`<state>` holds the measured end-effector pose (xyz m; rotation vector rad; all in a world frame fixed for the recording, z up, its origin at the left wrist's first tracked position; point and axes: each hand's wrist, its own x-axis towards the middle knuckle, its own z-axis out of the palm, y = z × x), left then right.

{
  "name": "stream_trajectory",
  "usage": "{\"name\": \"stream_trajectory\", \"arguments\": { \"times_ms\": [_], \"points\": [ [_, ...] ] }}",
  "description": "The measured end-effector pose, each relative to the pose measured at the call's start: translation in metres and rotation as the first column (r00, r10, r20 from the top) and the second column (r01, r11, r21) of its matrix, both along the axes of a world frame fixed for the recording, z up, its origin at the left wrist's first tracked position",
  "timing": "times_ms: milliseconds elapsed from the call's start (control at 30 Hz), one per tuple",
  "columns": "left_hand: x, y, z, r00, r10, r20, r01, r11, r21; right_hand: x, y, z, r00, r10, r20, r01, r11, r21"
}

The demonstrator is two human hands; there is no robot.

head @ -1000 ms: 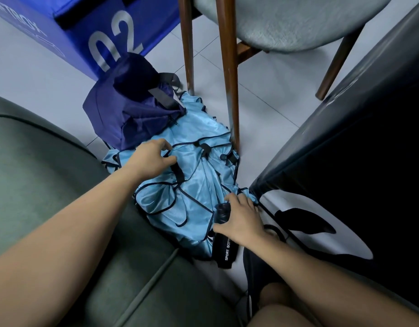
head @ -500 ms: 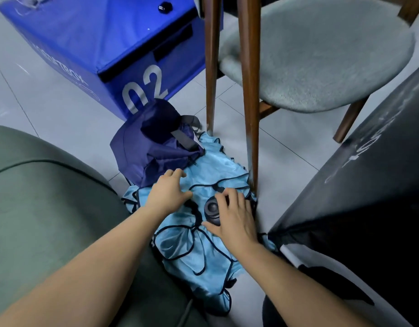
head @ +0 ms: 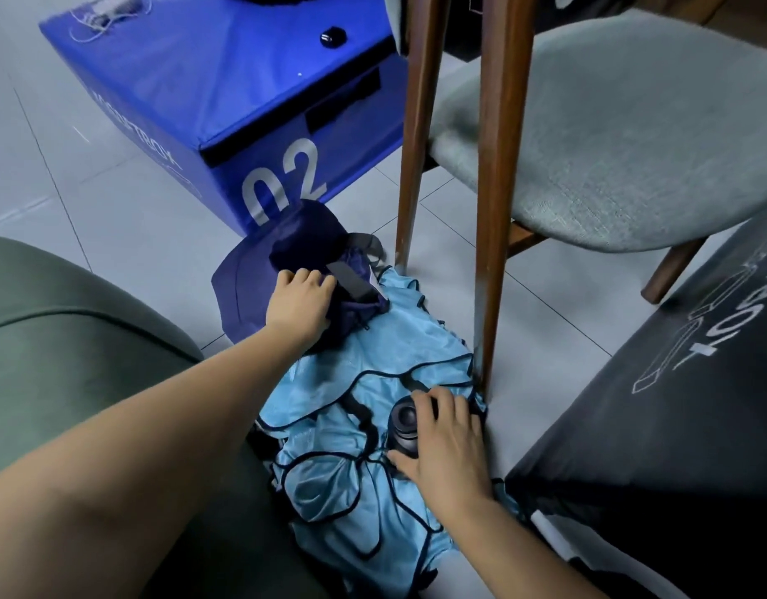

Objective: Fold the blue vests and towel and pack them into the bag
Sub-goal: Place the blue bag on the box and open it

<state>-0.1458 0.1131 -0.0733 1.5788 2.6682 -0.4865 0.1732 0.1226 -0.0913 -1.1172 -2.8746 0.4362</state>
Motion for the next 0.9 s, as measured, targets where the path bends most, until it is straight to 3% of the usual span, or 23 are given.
{"name": "stream_trajectory", "arguments": {
  "times_ms": [267,400,600,900],
  "points": [
    [-0.02,-0.009,0.019,1.0,0.013,0.026,-0.014,0.999,0.036,0.008,-0.001,0.014,0.999,-0.009,0.046,0.011,0.998,-0.055],
    [-0.028,-0.019,0.064,1.0,-0.018,-0.017,0.02,0.995,0.102,0.015,0.004,0.04,0.997,-0.072,-0.035,0.069,0.995,-0.067],
    [-0.028,-0.044,0.169,0.993,-0.074,-0.088,0.094,0.966,0.241,0.02,0.013,0.135,0.987,-0.035,-0.159,0.027,0.998,-0.053],
    [0.014,-0.078,0.337,0.977,-0.13,-0.171,0.189,0.898,0.397,0.039,0.004,0.313,0.989,0.076,-0.128,-0.057,0.988,0.143]
  ]
}}
